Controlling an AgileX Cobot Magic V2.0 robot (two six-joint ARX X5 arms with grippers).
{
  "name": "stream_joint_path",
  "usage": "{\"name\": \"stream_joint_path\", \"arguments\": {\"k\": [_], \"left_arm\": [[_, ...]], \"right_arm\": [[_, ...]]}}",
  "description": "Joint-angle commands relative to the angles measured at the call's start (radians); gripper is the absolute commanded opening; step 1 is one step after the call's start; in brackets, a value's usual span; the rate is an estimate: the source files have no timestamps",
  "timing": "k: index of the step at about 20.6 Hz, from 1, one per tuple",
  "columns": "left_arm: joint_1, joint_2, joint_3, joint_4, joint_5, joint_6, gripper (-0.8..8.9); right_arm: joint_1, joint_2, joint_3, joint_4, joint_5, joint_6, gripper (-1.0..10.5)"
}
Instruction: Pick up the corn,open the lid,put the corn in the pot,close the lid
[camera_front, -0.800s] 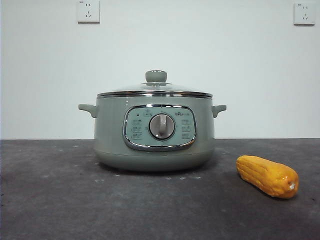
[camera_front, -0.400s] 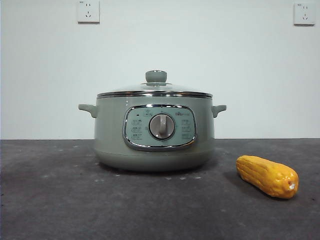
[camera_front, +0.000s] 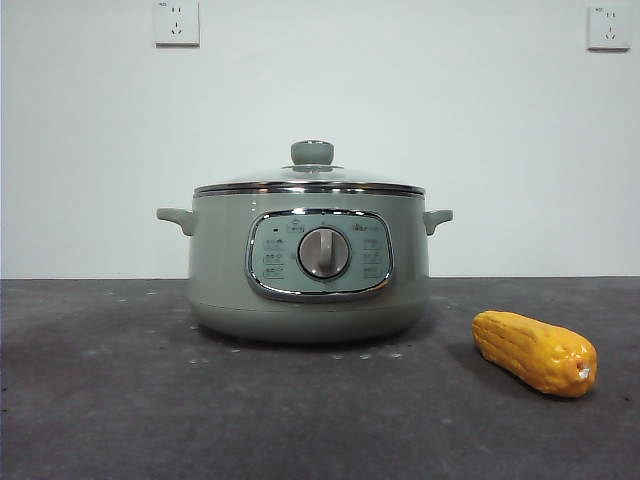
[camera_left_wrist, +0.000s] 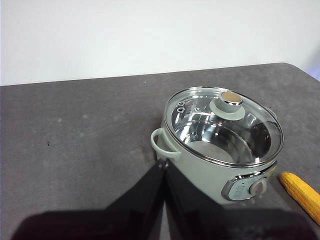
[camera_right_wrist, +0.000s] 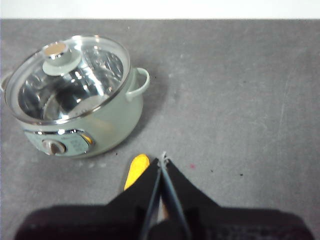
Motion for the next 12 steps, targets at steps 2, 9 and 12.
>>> {"name": "stream_joint_path", "arguments": {"k": [2,9,12], "left_arm": [[0.002,0.000,0.002,0.000,0.005,0.011,0.06],[0.002,0.005,0.002,0.001,0.023,0.011,5.69],[0.002,0.010,0.002,0.001,0.023,0.011,5.69]], "right_arm": [[0.000,0.006,0.005,-0.001,-0.004,-0.014,0.2],[0.000,0.006,0.006,-0.002,-0.028,-0.012,5.4],[0.000,0.025,0.006,-0.003,-0.064,-0.003,5.4]]}}
